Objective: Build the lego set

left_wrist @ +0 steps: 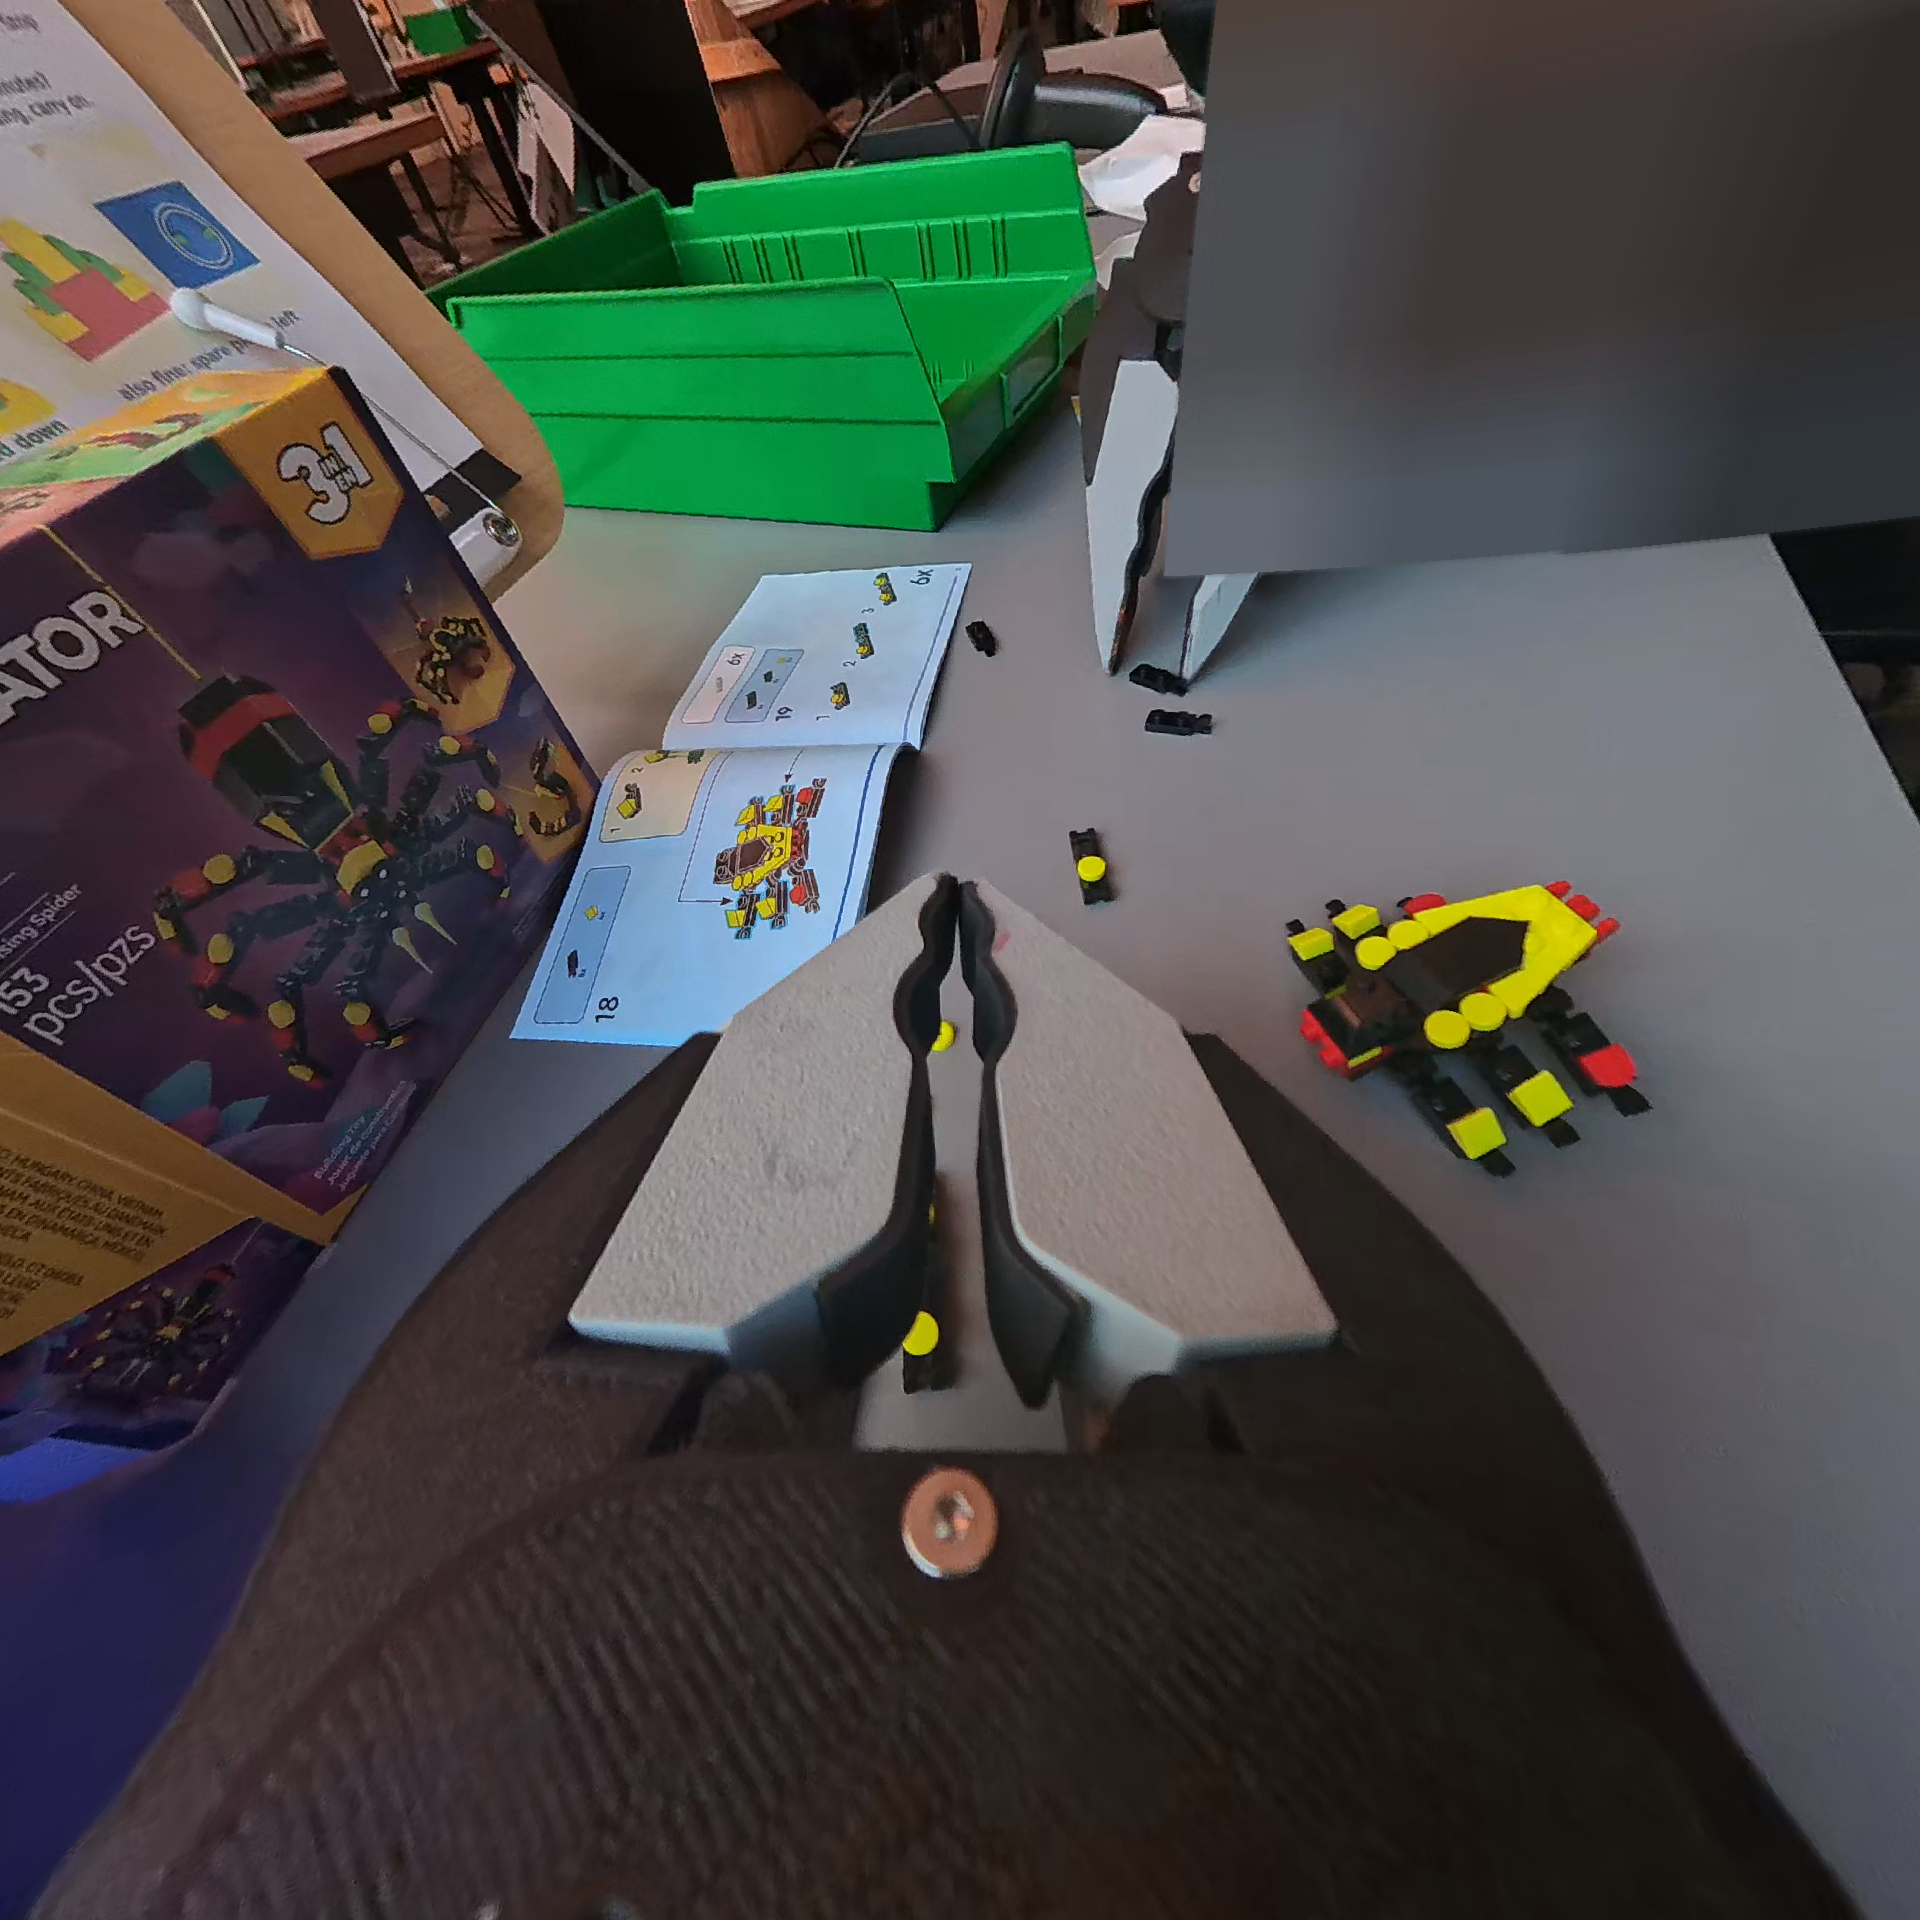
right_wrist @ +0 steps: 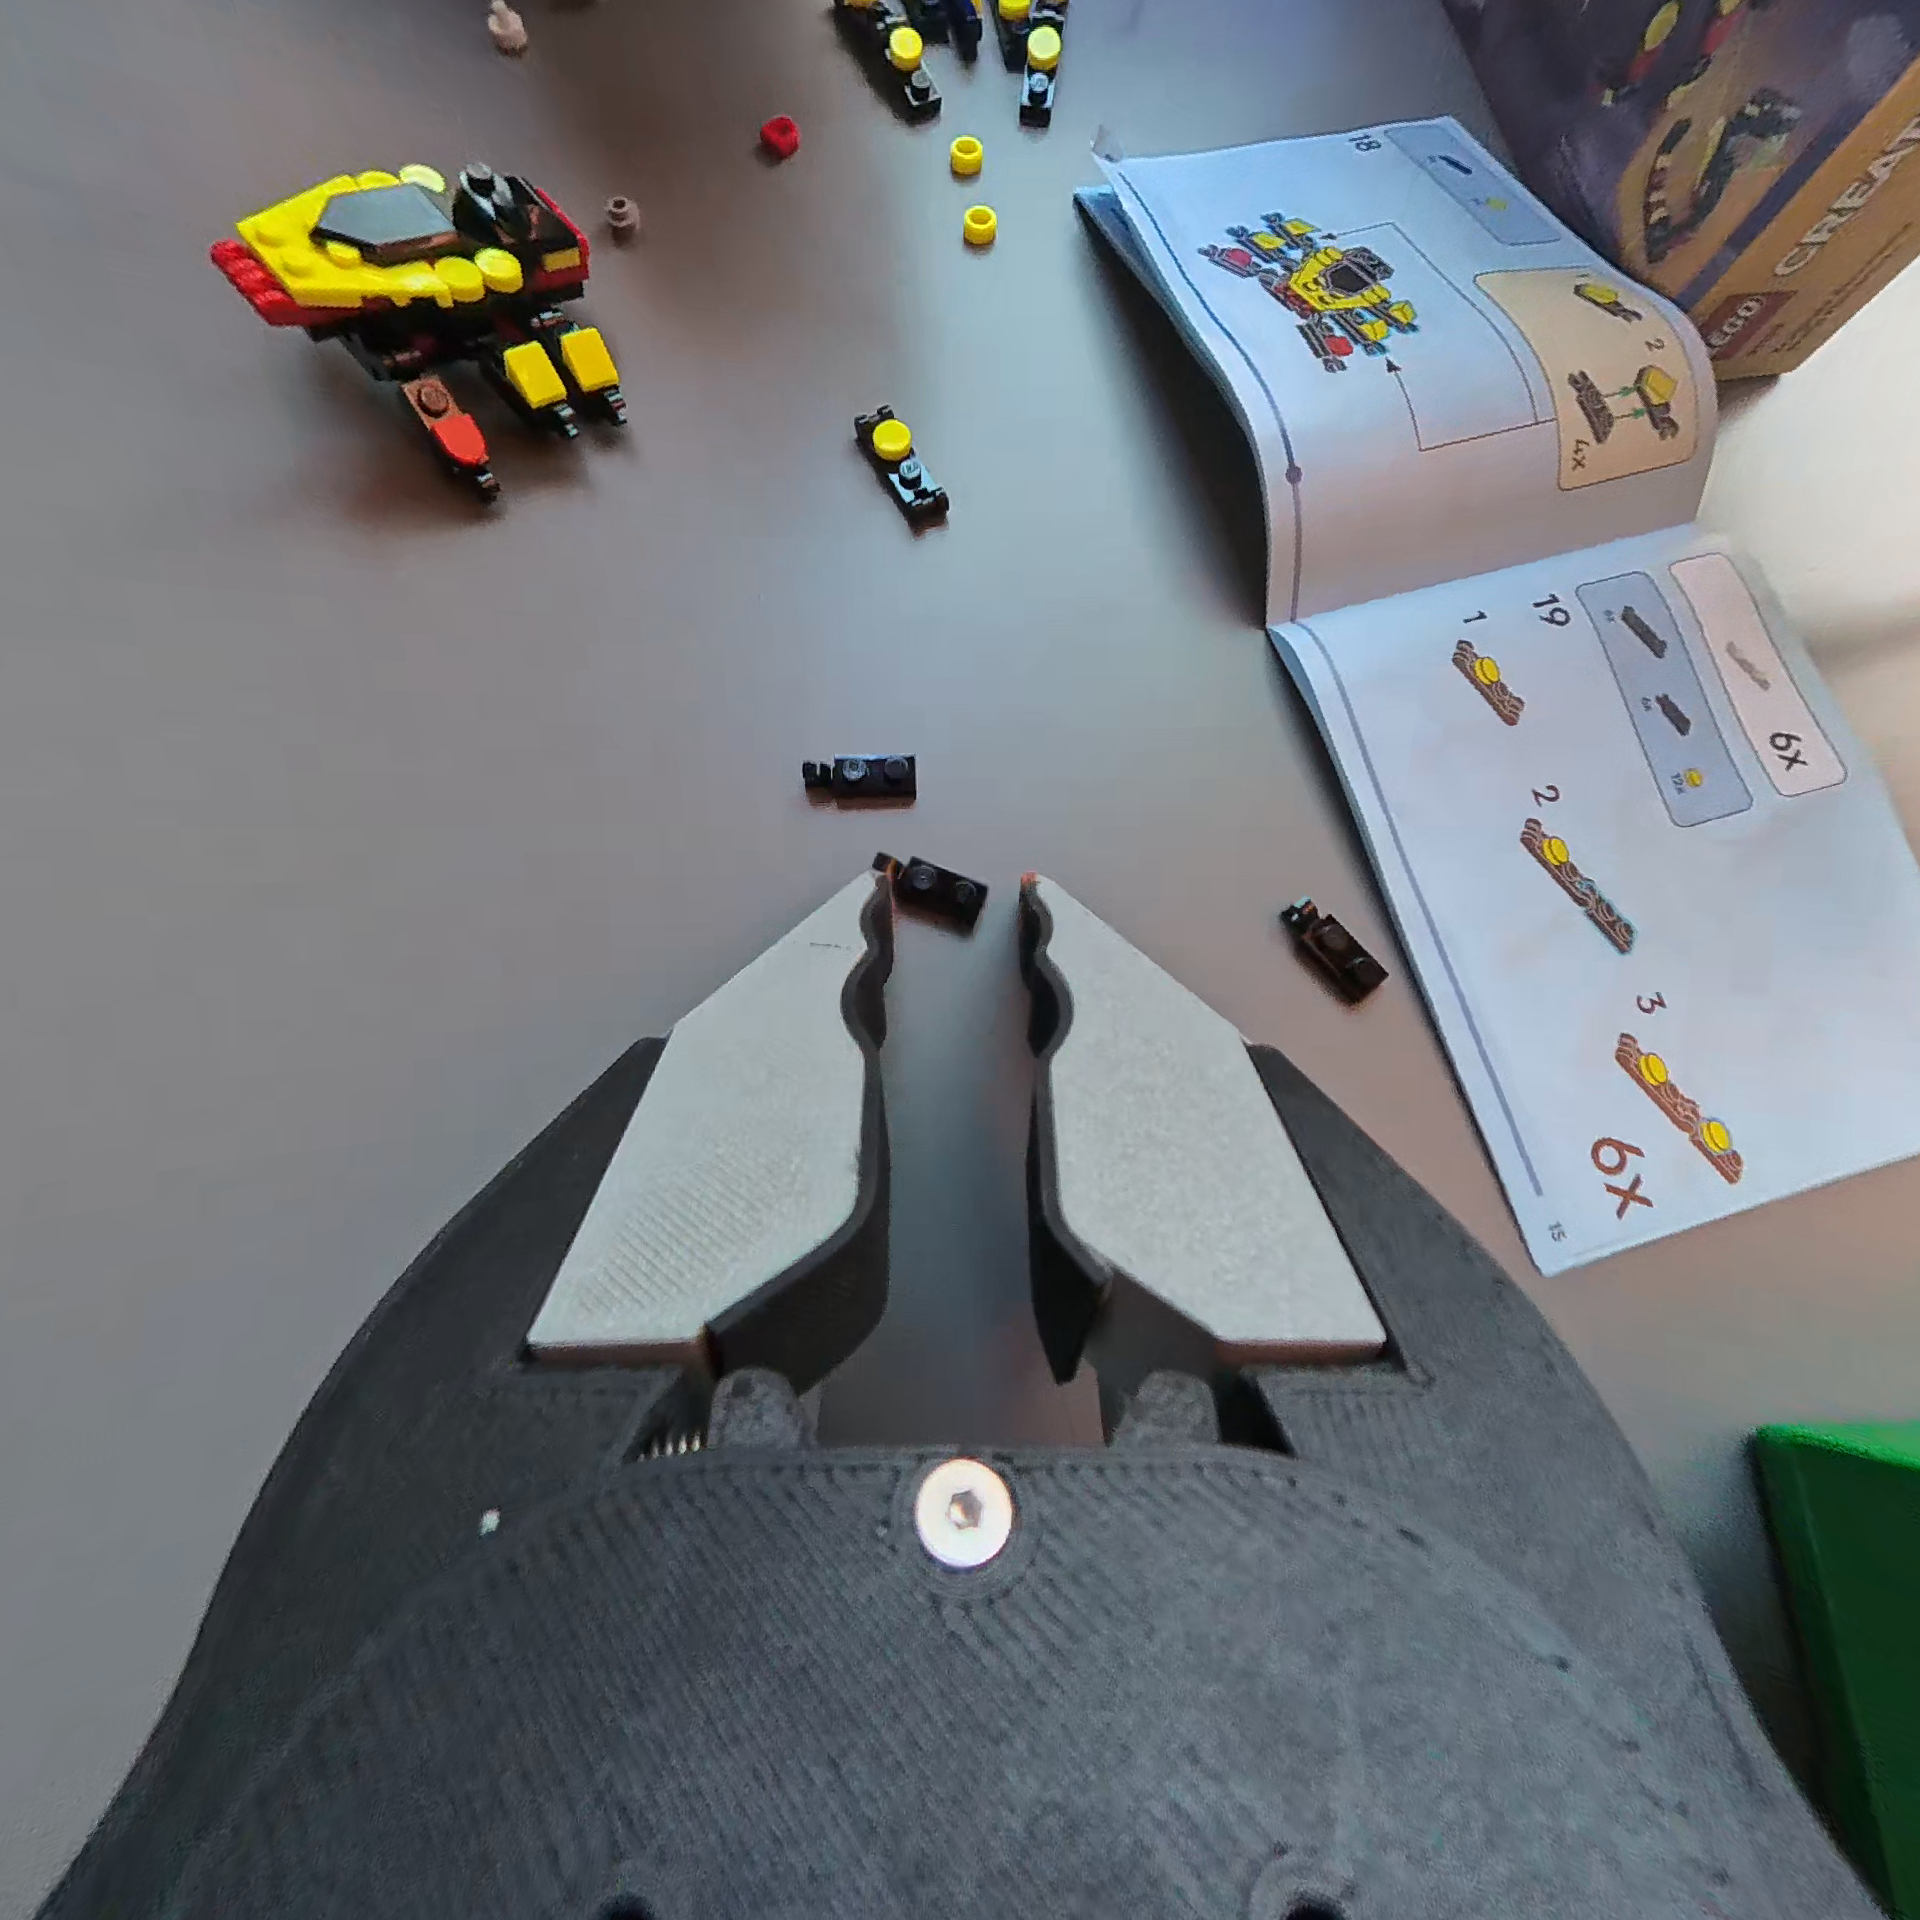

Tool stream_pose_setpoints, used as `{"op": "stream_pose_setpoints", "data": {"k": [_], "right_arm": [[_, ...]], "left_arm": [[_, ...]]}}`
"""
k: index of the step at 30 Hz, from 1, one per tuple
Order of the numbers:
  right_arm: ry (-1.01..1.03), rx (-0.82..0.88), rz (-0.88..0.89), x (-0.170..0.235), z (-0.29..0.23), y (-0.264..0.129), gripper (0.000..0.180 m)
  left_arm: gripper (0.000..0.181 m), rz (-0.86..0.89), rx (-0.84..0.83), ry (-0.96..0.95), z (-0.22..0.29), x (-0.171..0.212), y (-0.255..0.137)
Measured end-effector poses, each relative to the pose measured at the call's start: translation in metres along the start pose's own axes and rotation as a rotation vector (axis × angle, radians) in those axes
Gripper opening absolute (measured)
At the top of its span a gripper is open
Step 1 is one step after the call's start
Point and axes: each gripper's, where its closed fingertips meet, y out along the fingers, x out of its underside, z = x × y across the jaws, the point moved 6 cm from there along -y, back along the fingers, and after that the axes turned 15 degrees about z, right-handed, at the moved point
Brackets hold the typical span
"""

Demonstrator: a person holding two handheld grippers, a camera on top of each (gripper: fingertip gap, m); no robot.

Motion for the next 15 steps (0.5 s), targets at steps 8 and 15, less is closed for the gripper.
{"op": "stream_pose_setpoints", "data": {"k": [8, 15], "right_arm": [[-0.056, 0.003, -0.012, 0.000, -0.004, -0.002, 0.019], [-0.055, -0.005, 0.001, -0.001, 0.000, 0.002, 0.009]], "left_arm": [[0.000, -0.038, -0.003, 0.037, 0.002, 0.007, 0.003], [0.000, -0.070, 0.069, 0.033, 0.015, 0.003, 0.005]]}}
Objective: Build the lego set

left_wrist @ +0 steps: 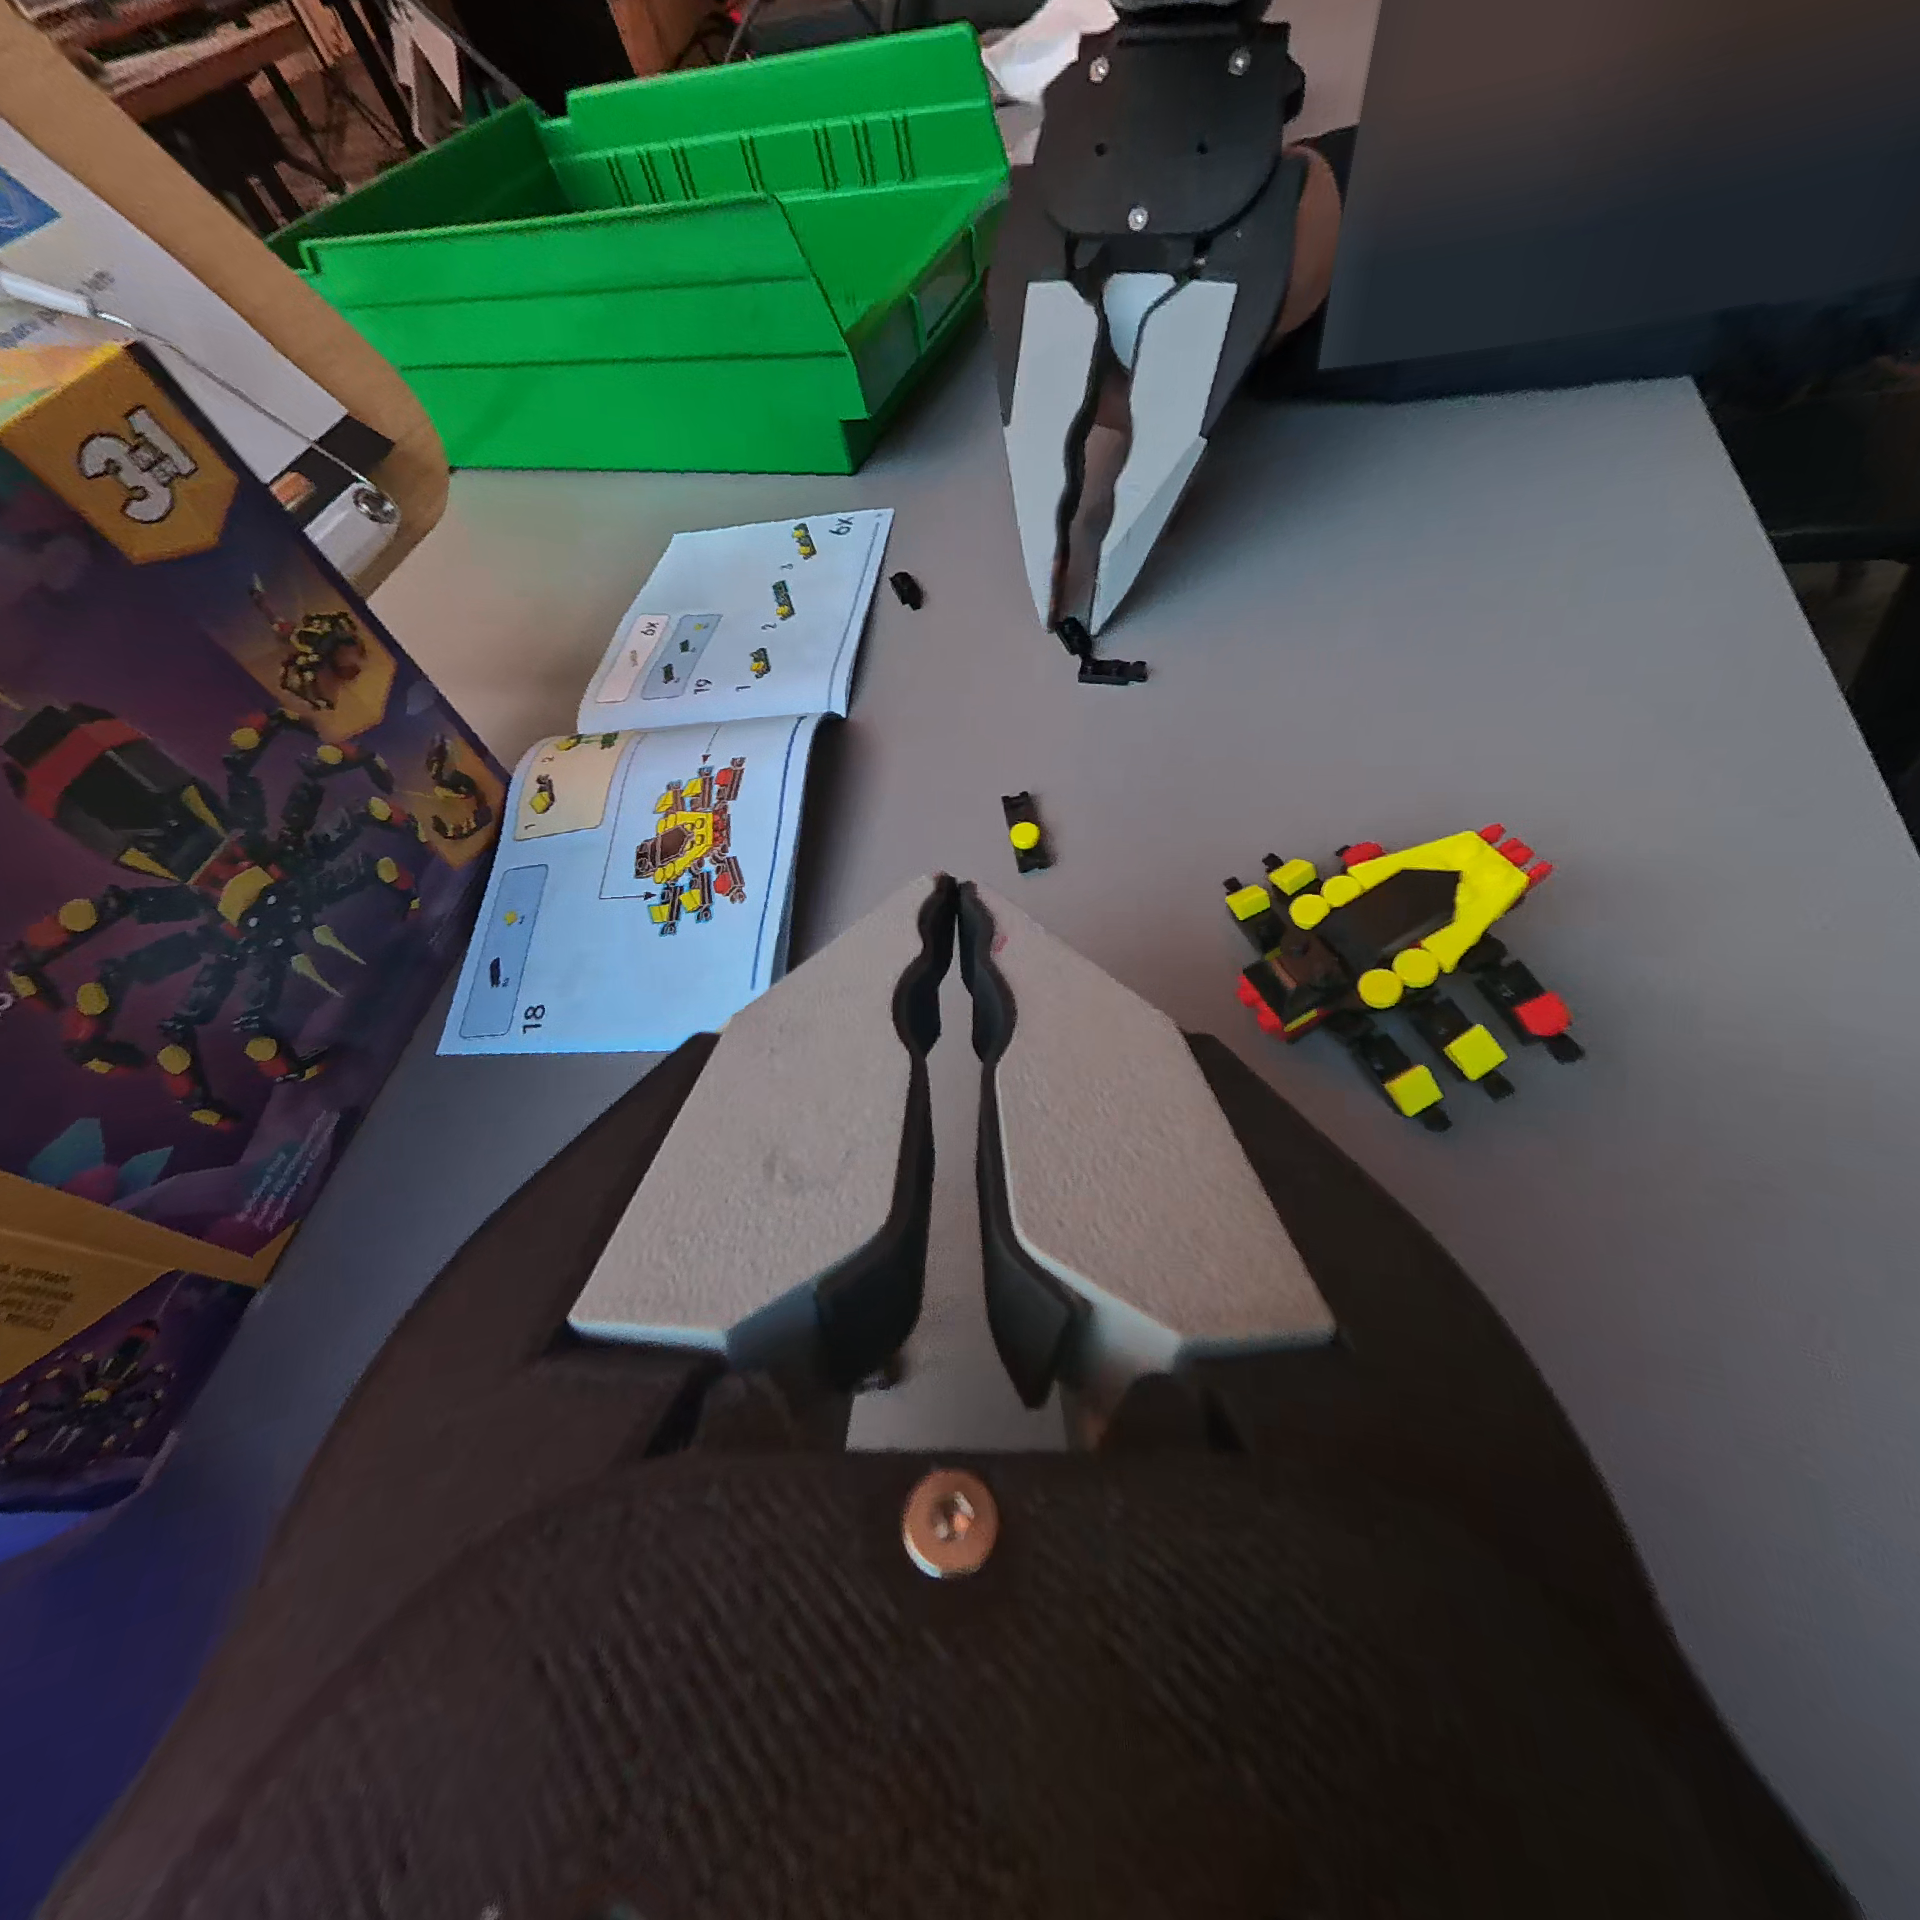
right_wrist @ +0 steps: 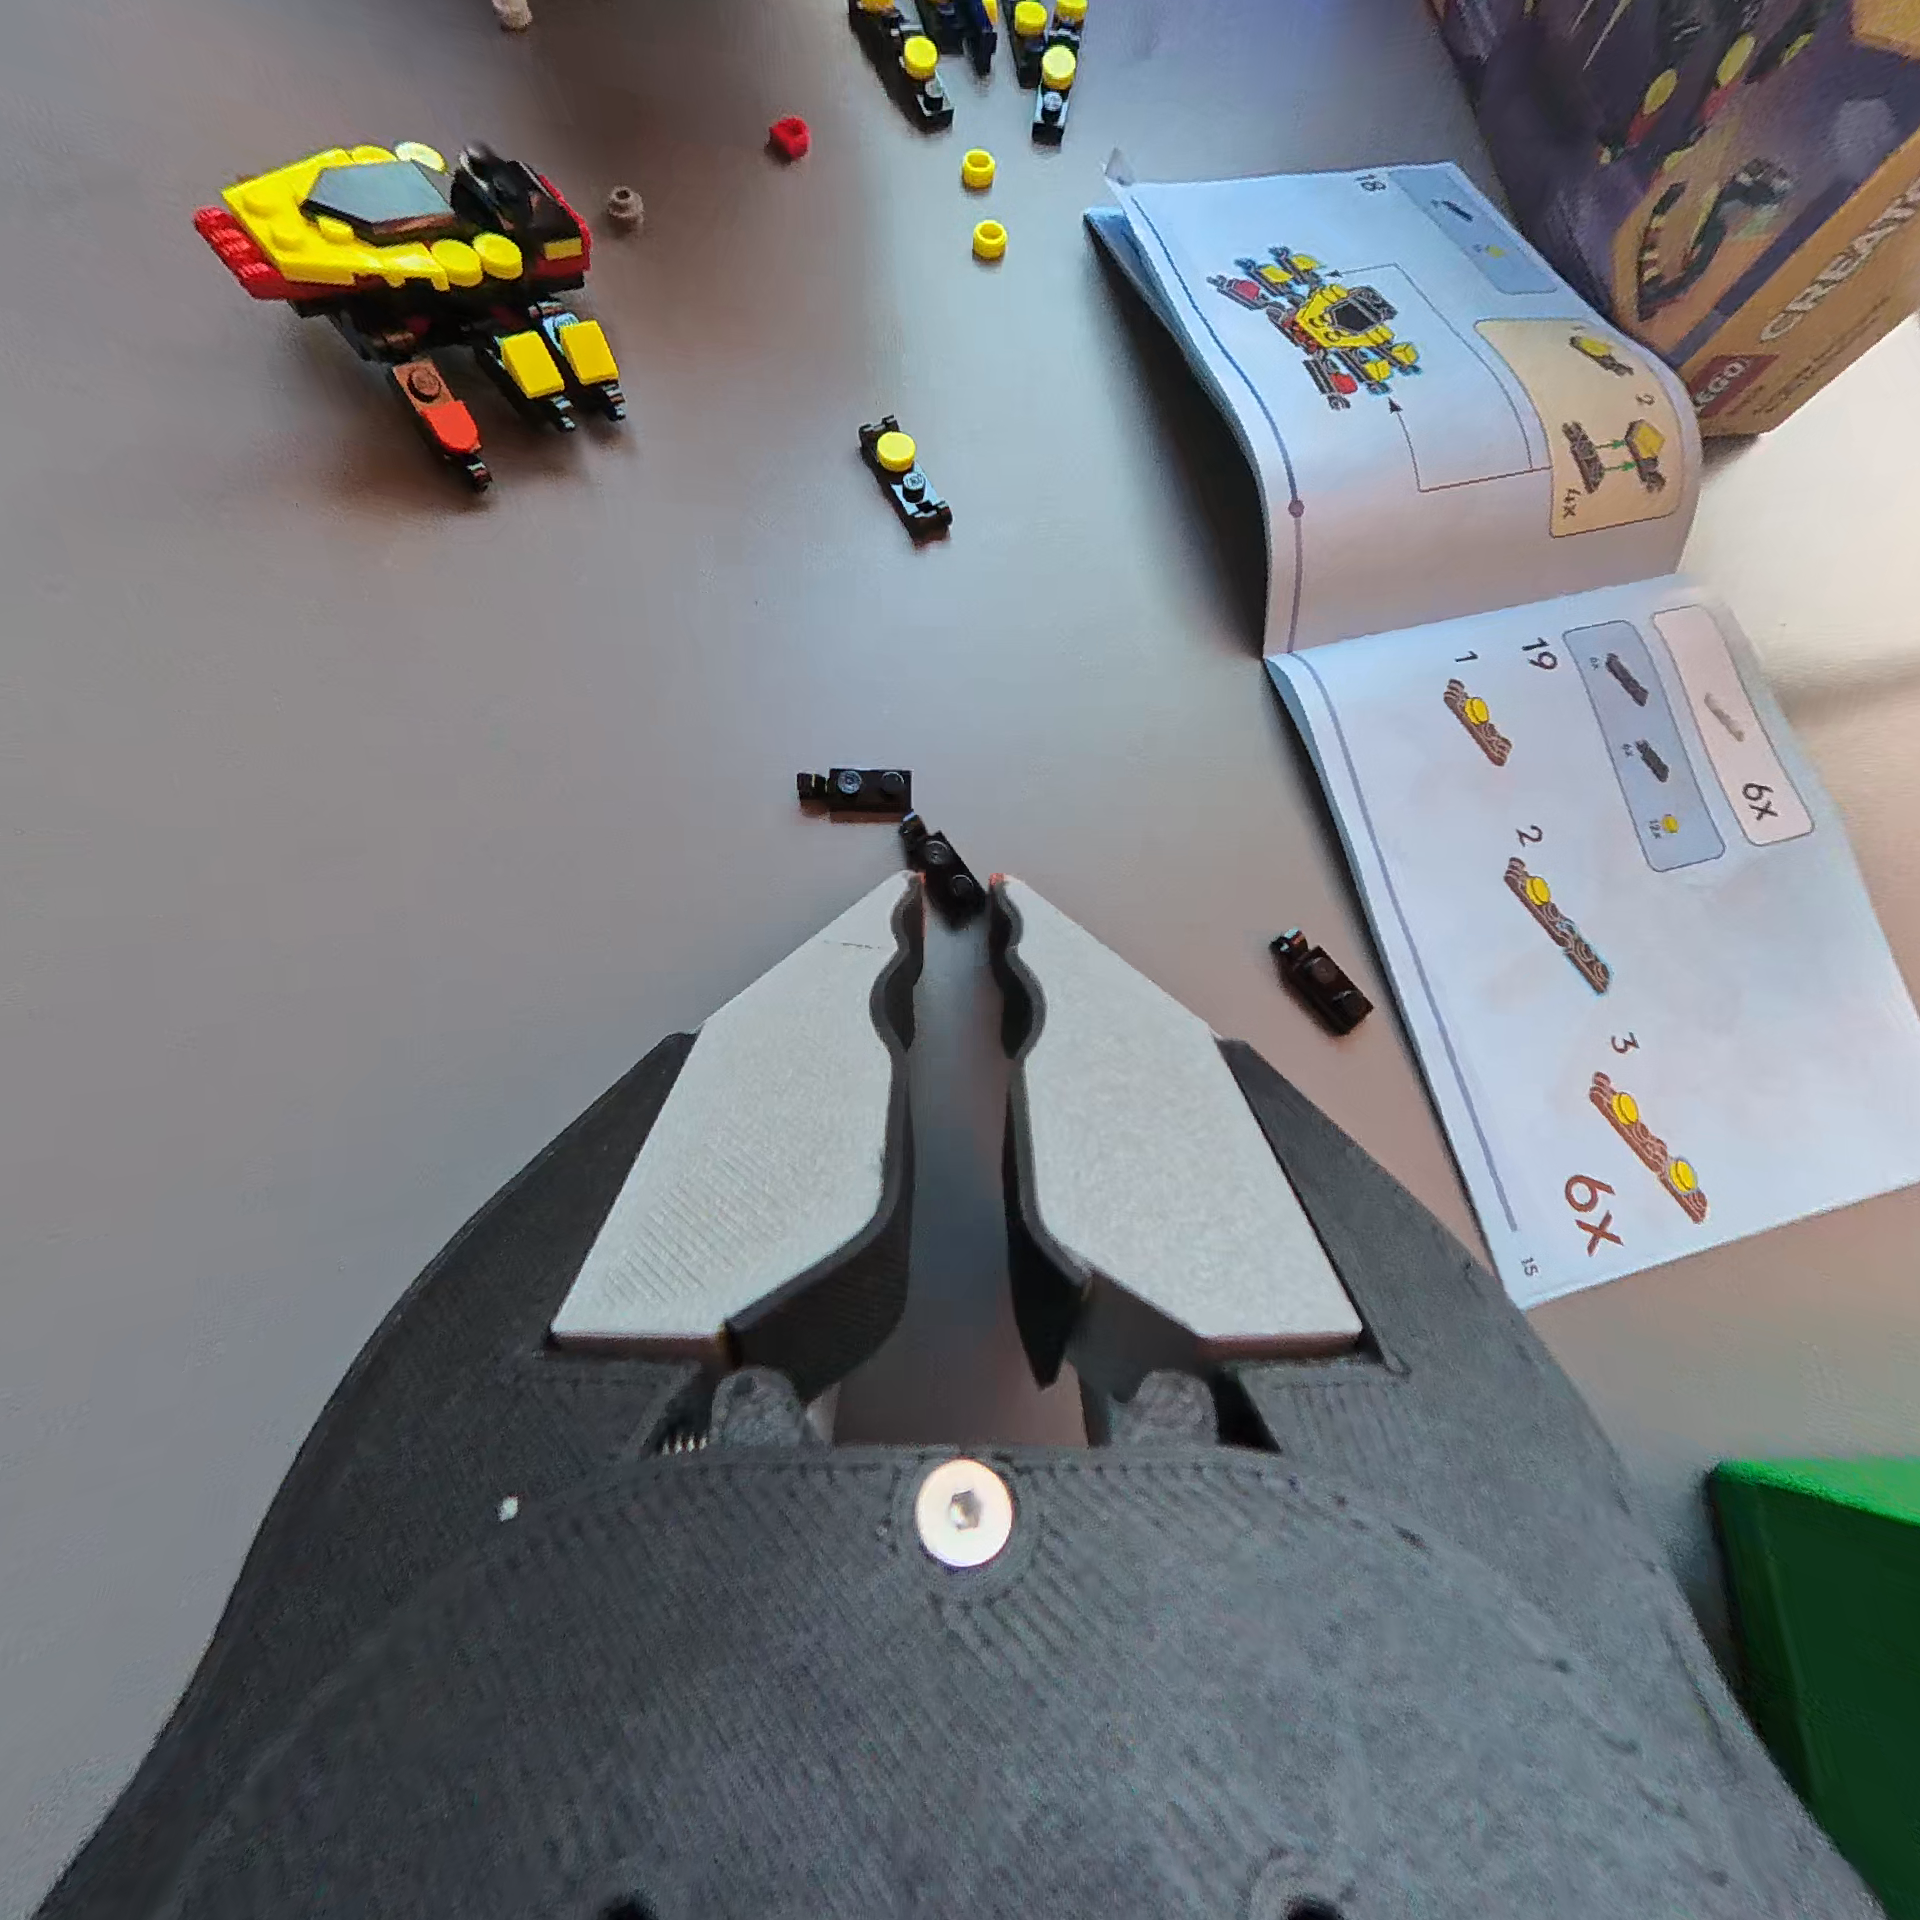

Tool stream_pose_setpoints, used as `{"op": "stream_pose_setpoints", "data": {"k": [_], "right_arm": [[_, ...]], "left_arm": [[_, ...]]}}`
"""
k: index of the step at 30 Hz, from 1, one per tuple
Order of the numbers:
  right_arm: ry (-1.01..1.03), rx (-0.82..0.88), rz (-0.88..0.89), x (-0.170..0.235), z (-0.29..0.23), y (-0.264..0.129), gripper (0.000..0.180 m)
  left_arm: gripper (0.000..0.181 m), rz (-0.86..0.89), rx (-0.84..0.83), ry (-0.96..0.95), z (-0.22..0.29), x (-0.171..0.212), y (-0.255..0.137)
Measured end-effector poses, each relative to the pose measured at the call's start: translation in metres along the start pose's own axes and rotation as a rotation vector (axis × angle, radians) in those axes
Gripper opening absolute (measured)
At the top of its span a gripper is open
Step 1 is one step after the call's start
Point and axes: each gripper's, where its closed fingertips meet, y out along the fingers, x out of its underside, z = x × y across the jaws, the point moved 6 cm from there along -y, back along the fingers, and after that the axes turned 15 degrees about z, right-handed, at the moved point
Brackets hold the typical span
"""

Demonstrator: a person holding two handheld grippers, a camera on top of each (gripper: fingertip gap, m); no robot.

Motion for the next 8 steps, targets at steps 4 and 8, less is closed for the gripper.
{"op": "stream_pose_setpoints", "data": {"k": [4, 8], "right_arm": [[0.023, -0.027, 0.006, 0.000, 0.000, 0.000, 0.005], [0.043, -0.013, 0.006, 0.000, 0.003, 0.000, 0.005]], "left_arm": [[0.000, -0.087, 0.075, -0.099, 0.009, 0.005, 0.010], [0.000, -0.201, 0.080, -0.104, 0.010, 0.003, 0.031]]}}
